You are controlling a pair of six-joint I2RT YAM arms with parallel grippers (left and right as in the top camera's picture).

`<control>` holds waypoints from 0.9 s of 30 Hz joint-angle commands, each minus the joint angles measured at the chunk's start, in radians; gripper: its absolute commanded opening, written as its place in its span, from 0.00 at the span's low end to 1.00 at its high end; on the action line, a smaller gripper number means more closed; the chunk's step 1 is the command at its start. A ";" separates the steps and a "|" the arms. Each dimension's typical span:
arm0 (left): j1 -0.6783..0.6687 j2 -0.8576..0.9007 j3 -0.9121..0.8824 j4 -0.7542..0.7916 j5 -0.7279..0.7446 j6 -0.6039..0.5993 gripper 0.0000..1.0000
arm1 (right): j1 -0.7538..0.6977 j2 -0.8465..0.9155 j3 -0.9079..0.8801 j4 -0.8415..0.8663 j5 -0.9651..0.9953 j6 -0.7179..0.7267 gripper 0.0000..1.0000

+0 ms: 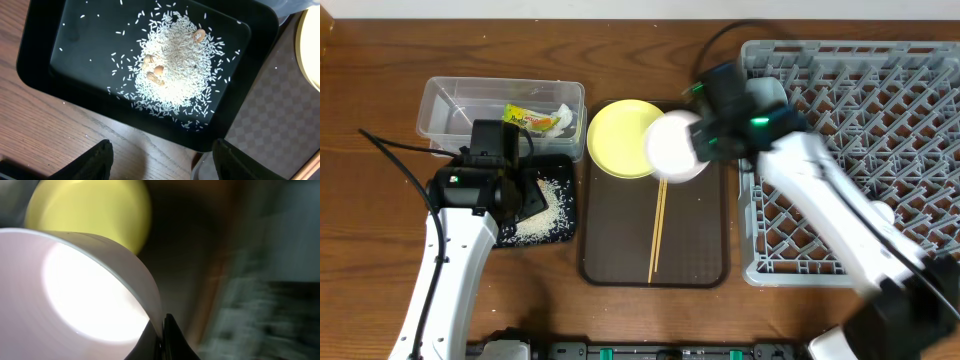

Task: Sort waste into correct bins and load items into the dishwasher rack
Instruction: 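Carry the white bowl into the rack beside the blue bowl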

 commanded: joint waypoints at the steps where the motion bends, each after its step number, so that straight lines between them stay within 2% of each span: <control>1: 0.003 0.003 0.007 -0.003 -0.016 -0.006 0.66 | -0.074 -0.075 0.017 0.000 0.243 -0.058 0.01; 7: 0.003 0.003 0.007 0.002 -0.016 -0.006 0.66 | -0.209 -0.107 0.016 0.098 0.705 -0.136 0.01; 9: 0.003 0.003 0.007 0.004 -0.016 -0.006 0.66 | -0.247 -0.098 0.016 0.161 0.800 -0.170 0.01; 18: 0.003 0.003 0.007 0.006 -0.016 -0.006 0.67 | -0.380 0.039 0.016 0.555 1.072 -0.528 0.01; 22: 0.003 0.003 0.007 0.009 -0.016 -0.006 0.66 | -0.410 0.110 0.016 0.668 1.102 -0.587 0.01; 27: 0.003 0.003 0.007 0.009 -0.015 -0.006 0.66 | -0.425 0.200 0.016 0.710 1.100 -0.587 0.01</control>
